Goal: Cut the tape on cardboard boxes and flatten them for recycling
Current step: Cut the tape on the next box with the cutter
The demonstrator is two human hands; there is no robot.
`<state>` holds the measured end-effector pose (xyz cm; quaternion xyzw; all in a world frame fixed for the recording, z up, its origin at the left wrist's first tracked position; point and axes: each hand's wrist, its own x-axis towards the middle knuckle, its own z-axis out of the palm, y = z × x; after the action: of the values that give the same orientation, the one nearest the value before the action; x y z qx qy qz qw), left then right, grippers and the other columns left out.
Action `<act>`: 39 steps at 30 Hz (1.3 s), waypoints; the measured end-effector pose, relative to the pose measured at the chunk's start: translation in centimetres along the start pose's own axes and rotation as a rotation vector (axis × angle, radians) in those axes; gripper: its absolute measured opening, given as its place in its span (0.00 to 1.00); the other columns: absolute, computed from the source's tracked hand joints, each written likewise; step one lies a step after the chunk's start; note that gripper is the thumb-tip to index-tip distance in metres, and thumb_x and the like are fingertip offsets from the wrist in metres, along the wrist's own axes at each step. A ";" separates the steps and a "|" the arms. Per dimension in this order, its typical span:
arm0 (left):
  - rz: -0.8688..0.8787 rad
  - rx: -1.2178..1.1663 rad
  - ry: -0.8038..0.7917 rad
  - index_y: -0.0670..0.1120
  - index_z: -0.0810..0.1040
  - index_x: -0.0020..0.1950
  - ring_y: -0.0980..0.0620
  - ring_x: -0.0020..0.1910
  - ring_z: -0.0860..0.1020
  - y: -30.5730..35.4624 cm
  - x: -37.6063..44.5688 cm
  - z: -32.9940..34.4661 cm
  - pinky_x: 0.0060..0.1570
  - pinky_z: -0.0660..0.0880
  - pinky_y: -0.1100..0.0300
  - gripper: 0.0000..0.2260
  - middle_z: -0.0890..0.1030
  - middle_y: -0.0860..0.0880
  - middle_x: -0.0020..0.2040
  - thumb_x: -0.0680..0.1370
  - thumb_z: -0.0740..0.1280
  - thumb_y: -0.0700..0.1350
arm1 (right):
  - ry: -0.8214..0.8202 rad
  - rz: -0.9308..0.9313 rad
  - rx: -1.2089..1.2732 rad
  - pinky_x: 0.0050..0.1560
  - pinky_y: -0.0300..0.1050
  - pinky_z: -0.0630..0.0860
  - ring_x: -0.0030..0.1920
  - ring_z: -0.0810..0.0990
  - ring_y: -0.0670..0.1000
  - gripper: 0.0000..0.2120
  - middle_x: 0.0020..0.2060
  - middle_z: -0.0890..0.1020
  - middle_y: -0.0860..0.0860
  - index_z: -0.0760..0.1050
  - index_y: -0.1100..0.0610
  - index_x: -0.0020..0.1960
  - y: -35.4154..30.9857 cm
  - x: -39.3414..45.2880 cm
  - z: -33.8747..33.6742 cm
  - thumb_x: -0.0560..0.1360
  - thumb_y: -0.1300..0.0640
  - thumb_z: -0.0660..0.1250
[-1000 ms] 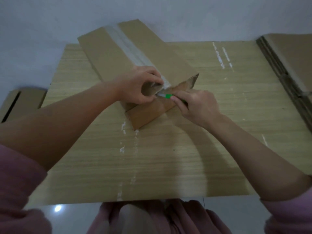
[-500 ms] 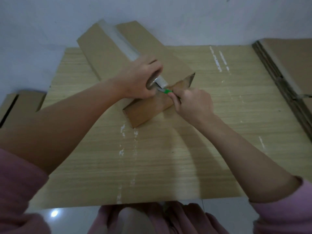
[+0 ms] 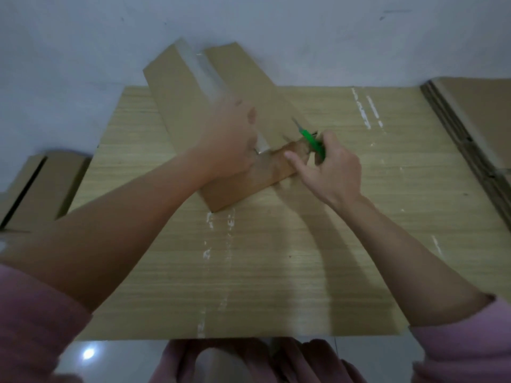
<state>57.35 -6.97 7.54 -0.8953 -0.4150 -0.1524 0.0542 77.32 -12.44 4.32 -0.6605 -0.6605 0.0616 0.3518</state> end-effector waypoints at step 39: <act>-0.775 -0.578 0.096 0.52 0.75 0.38 0.48 0.69 0.67 1.5 -0.5 2.6 0.66 0.64 0.54 0.11 0.67 0.45 0.68 0.70 0.68 0.59 | -0.332 -0.088 0.175 0.65 0.40 0.68 0.63 0.75 0.49 0.22 0.63 0.76 0.50 0.78 0.60 0.61 1.7 6.0 1.9 0.68 0.61 0.75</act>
<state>58.80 -7.72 4.92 -0.6453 -0.6556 -0.3113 -0.2385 78.46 -5.99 4.27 -0.5788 -0.7297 0.2112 0.2964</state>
